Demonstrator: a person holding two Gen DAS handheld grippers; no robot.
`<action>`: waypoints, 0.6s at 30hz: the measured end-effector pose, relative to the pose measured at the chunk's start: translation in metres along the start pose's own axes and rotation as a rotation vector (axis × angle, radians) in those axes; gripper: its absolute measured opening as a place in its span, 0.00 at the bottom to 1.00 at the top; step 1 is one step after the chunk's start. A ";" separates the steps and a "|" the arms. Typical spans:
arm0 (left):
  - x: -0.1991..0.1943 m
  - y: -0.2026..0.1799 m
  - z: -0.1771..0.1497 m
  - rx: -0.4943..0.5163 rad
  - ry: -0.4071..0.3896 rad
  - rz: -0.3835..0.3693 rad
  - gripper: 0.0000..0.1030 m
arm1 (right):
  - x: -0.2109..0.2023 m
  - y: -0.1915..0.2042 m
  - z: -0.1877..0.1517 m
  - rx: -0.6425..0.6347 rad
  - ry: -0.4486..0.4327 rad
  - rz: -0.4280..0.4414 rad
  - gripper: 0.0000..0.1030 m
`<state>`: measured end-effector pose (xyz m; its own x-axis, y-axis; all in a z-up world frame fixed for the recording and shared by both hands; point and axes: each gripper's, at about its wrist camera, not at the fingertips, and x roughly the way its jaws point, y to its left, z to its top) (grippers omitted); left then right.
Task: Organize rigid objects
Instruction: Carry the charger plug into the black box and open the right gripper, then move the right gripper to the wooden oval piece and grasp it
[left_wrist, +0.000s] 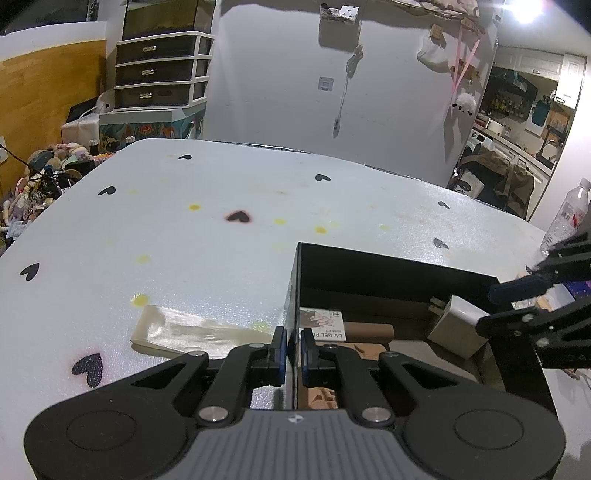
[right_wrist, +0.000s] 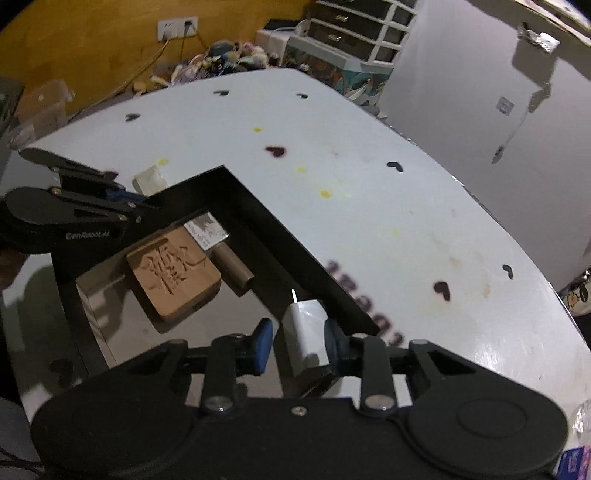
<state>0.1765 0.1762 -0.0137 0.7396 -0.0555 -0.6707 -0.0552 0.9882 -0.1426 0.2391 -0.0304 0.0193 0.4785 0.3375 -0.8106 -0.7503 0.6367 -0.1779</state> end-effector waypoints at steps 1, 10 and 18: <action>0.000 0.000 0.000 -0.001 0.000 -0.001 0.07 | -0.002 -0.002 -0.002 0.021 -0.008 0.006 0.31; 0.000 0.000 0.000 -0.001 0.000 -0.001 0.07 | -0.036 -0.031 -0.034 0.258 -0.154 -0.025 0.78; 0.000 0.000 0.000 0.000 0.000 0.000 0.07 | -0.049 -0.080 -0.081 0.537 -0.231 -0.195 0.84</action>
<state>0.1768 0.1762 -0.0136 0.7397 -0.0555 -0.6707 -0.0554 0.9882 -0.1429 0.2392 -0.1536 0.0281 0.7157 0.2828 -0.6386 -0.3329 0.9419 0.0440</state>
